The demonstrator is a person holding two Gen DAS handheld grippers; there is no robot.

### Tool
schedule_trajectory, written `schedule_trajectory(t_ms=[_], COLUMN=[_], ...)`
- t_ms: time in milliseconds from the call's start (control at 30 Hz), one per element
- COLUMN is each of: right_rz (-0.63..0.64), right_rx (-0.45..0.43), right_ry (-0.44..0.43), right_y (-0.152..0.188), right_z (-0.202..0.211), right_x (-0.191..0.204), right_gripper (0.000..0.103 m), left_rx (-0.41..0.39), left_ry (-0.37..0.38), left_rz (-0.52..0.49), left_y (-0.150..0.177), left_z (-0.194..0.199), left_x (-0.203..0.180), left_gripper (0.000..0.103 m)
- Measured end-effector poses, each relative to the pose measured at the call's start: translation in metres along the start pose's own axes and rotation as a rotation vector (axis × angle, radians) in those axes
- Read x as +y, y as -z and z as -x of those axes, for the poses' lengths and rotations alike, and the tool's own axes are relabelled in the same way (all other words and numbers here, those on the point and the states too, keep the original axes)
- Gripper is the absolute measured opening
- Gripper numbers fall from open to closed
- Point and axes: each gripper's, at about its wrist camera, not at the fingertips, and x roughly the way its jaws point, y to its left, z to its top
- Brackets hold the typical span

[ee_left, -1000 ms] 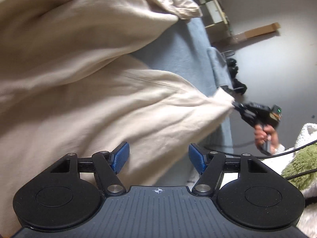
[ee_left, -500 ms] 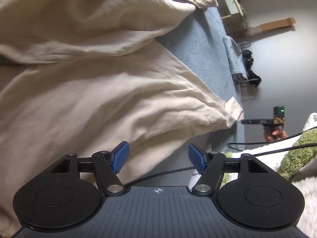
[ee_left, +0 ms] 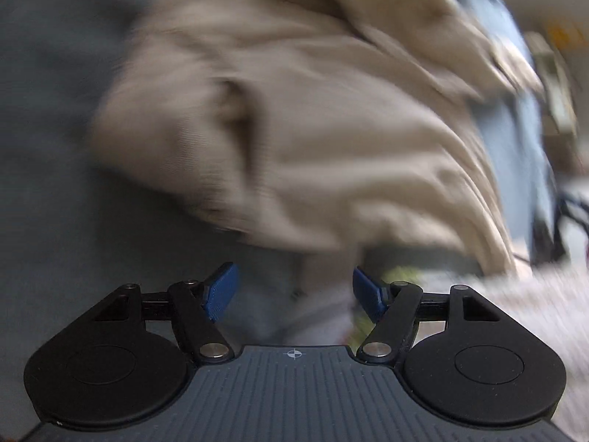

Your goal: Fold clothes

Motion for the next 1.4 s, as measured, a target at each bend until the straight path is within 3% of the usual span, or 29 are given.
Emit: schedule_trajectory(t_ms=[67,167,333,433,600,700,867,1000,1200,1233,1300,1367,1400], right_rz=[0.024,0.095,0.214,0.395,0.706,0.668,0.573,0.603,0.635,0.648,0.658,0.590,0.536], right_rx=[-0.007,0.012,-0.113,-0.175,-0.231,-0.221,-0.196,-0.198,-0.275,-0.276,-0.270,-0.252,-0.239], right_ry=[-0.131,-0.229,-0.444,-0.433,-0.373,-0.439,-0.530,-0.497,-0.408,-0.366,-0.283,-0.235,-0.225], right_y=[-0.019,-0.032,-0.037,-0.038,-0.029,-0.033,-0.024,-0.006,0.003,0.003,-0.001,-0.009,-0.014], right_z=[-0.036,-0.086,-0.112,-0.122,-0.140,-0.149,-0.162,-0.169,-0.169,-0.173,-0.184,-0.194,-0.199], right_x=[0.017,0.053,0.118,0.159,0.216,0.222,0.229,0.240,0.252,0.256,0.258,0.249,0.243], right_gripper=[0.084,0.081,0.080,0.079,0.076,0.075,0.075,0.075,0.074,0.070,0.050,0.020,0.016], left_rx=[-0.066,-0.183,-0.364,-0.378,-0.393,-0.431,-0.472,-0.496,-0.525,-0.526,-0.517,-0.504,-0.496], left_ry=[0.014,0.033,0.076,0.112,0.191,0.243,0.283,0.327,0.382,0.391,0.389,0.371,0.371], left_rz=[0.064,0.150,0.309,0.333,0.278,0.248,0.308,0.311,0.220,0.208,0.175,0.158,0.160], left_y=[0.005,0.011,0.013,0.001,-0.018,-0.016,-0.012,-0.020,-0.052,-0.060,-0.072,-0.080,-0.081], left_z=[-0.001,0.002,0.013,0.017,0.031,0.034,0.024,0.021,0.017,0.013,0.006,0.000,0.000], left_x=[0.008,0.017,0.029,0.025,0.008,0.003,0.009,0.003,-0.021,-0.025,-0.034,-0.038,-0.039], left_gripper=[0.069,0.069,0.068,0.067,0.067,0.067,0.067,0.067,0.067,0.067,0.067,0.067,0.067])
